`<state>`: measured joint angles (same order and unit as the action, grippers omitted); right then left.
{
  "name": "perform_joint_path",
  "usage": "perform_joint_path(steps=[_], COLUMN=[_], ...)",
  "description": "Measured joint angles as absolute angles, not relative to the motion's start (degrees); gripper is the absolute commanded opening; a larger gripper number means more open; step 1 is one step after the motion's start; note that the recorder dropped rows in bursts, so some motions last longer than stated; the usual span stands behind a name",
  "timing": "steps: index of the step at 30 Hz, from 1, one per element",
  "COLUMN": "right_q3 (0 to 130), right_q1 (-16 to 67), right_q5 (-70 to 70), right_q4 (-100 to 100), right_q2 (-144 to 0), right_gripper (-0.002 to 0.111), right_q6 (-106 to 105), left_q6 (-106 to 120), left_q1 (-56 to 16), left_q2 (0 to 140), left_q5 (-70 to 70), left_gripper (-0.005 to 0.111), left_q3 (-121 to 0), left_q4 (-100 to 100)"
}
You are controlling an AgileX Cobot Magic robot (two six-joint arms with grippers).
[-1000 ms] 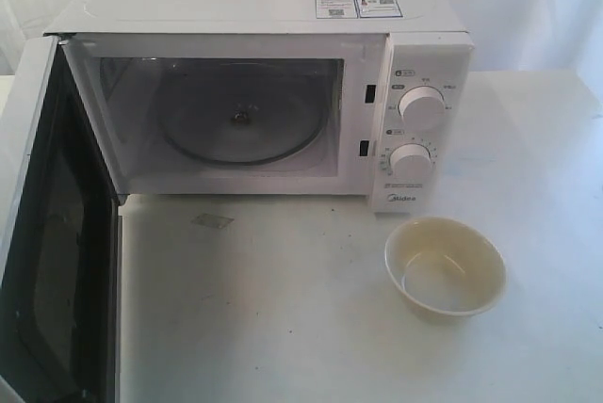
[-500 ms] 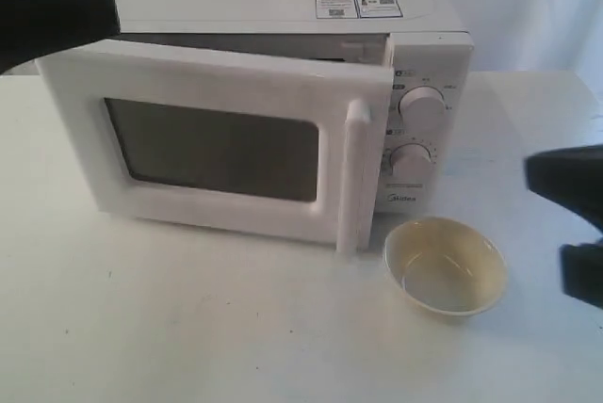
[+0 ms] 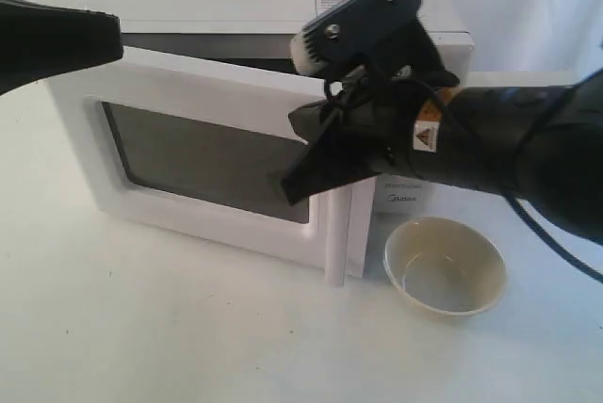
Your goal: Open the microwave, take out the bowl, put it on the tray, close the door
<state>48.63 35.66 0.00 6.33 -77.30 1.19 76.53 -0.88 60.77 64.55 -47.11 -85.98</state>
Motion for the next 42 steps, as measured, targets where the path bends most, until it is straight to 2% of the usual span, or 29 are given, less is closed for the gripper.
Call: perform_joint_path(steps=[9, 14, 22, 29, 42], right_q3=[50.69, 52.28, 55.96, 57.77, 60.69], right_q1=[35.66, 33.34, 30.95, 29.78, 29.88], right_q5=[2.25, 0.34, 1.23, 0.00, 1.95], right_q4=[6.33, 6.33, 6.33, 6.33, 6.33], right_q2=[-79.95, -81.73, -85.75, -88.29, -91.00], right_gripper=[0.000, 0.000, 0.000, 0.000, 0.000], right_q6=[0.00, -2.11, -2.71, -2.83, -2.93], left_q6=[73.91, 68.25, 38.52, 17.88, 13.58], left_q1=[-0.88, -0.88, -0.88, -0.88, -0.88], left_q2=[60.40, 53.02, 29.32, 16.24, 11.13], left_q5=[64.55, 64.55, 56.07, 57.27, 62.32], left_gripper=[0.000, 0.000, 0.000, 0.000, 0.000], left_q3=[-47.11, -47.11, -47.11, -47.16, -47.16], left_q4=[-82.34, -77.77, -44.28, -21.00, -15.19])
